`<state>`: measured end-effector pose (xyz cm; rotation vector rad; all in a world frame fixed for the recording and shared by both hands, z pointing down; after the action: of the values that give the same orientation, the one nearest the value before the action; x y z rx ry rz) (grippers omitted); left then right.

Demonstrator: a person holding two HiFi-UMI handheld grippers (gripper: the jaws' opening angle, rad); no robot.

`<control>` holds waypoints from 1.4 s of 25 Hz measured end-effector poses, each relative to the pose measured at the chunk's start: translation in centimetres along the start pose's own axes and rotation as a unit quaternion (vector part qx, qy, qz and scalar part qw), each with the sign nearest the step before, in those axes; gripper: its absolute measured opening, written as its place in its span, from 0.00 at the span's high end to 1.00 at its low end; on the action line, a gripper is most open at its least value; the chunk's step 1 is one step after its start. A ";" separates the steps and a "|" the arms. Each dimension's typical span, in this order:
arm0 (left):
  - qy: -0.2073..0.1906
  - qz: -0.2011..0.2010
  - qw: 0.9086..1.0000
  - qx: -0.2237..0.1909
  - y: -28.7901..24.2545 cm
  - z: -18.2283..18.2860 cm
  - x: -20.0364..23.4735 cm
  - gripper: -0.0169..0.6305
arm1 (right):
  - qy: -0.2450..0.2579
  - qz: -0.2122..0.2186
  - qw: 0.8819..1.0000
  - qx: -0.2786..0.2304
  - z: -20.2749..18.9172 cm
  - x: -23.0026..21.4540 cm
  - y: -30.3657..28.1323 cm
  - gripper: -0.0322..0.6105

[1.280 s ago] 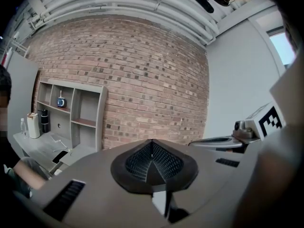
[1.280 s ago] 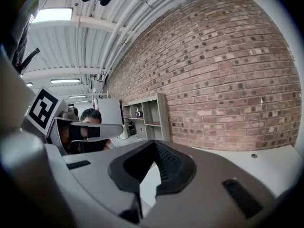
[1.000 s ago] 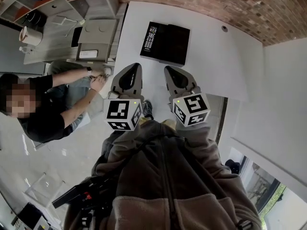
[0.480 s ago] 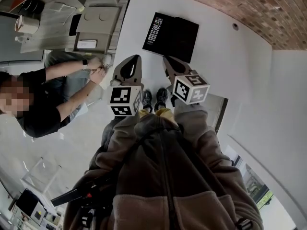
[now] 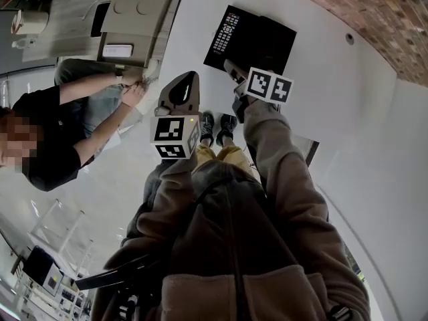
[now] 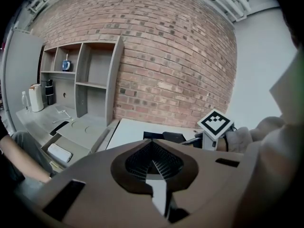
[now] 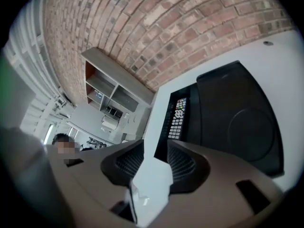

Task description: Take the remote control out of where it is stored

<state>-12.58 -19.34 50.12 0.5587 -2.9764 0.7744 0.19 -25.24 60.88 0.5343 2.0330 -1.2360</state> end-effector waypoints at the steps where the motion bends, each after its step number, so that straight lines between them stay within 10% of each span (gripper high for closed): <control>1: 0.004 0.001 1.000 0.004 -0.2 -0.3 0.2 0.97 | -0.015 -0.005 1.000 0.006 0.3 -0.6 -0.9 0.74; 21: 0.049 0.020 0.998 0.027 -0.4 -3.0 3.1 0.97 | -0.203 -0.101 0.966 0.126 1.9 -4.7 -9.6 0.72; 35: 0.067 0.027 0.997 0.022 0.0 -3.5 3.8 0.97 | -0.194 -0.155 0.960 0.132 1.9 -5.4 -9.6 0.72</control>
<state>-16.36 -18.95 53.56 0.4130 -2.8692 0.8476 -1.72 -31.38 70.10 0.0742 1.6670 -1.6658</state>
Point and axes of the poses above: the fingertips, and each gripper's own axes: y backward along the fingers, x to its left, z out of its top, the point moved 3 cm from there along y, backward along the fingers, and after that the axes turned 8 degrees about -y, right-handed, at the moved point
